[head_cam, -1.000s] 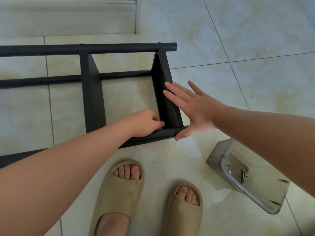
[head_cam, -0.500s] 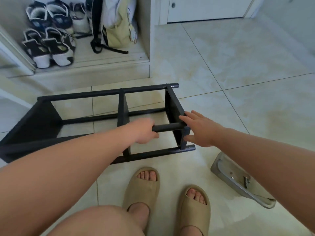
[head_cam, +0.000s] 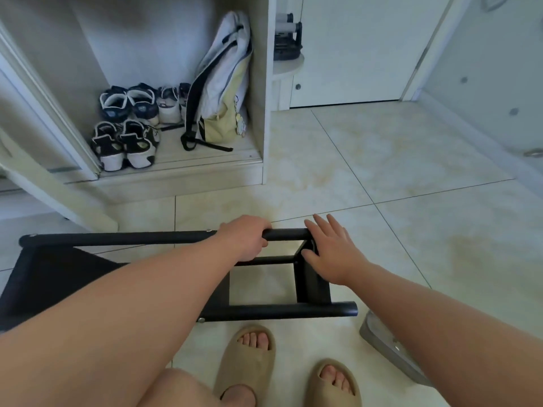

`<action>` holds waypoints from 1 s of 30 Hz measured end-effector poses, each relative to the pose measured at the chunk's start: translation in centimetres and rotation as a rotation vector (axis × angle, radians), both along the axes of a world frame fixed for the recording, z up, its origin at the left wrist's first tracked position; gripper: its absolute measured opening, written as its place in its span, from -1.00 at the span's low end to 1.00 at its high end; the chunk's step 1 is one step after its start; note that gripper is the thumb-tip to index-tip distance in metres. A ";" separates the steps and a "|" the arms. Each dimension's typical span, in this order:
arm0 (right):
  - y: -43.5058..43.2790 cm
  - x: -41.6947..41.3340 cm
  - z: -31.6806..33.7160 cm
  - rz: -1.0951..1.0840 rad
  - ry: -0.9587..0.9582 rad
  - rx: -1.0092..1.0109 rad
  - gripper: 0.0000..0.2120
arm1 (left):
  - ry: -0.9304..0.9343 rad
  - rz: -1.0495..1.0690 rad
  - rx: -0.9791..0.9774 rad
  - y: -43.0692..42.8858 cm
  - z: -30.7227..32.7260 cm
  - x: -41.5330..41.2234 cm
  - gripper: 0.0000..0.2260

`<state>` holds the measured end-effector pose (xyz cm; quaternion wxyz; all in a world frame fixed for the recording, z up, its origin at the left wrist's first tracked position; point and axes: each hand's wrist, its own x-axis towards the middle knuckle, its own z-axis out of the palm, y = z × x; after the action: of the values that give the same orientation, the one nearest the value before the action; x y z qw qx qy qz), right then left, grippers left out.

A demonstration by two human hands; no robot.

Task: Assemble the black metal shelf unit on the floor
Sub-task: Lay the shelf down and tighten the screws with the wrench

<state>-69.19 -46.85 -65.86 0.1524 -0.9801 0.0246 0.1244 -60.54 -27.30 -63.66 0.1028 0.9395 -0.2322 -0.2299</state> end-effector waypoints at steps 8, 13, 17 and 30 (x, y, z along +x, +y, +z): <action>0.4 4.9 -2.9 0.006 -0.030 0.030 -0.31 | -0.154 0.124 0.043 0.1 -3.2 4.5 -0.84; 0.9 7.0 -4.7 -0.043 -0.016 -0.002 -0.27 | -0.250 0.197 0.055 -0.6 -4.7 6.1 -0.81; 0.6 6.3 -4.2 -0.035 0.009 -0.004 -0.27 | -0.246 0.180 0.092 -0.7 -5.0 5.1 -0.76; -9.0 -8.3 -0.4 -0.157 0.140 -0.103 -0.31 | -0.339 -0.345 -0.049 -8.2 -1.6 -5.2 -0.48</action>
<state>-77.52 -55.88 -66.25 0.1090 -0.9707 0.1180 0.1787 -65.75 -35.55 -65.28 0.0442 0.9085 -0.4084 -0.0774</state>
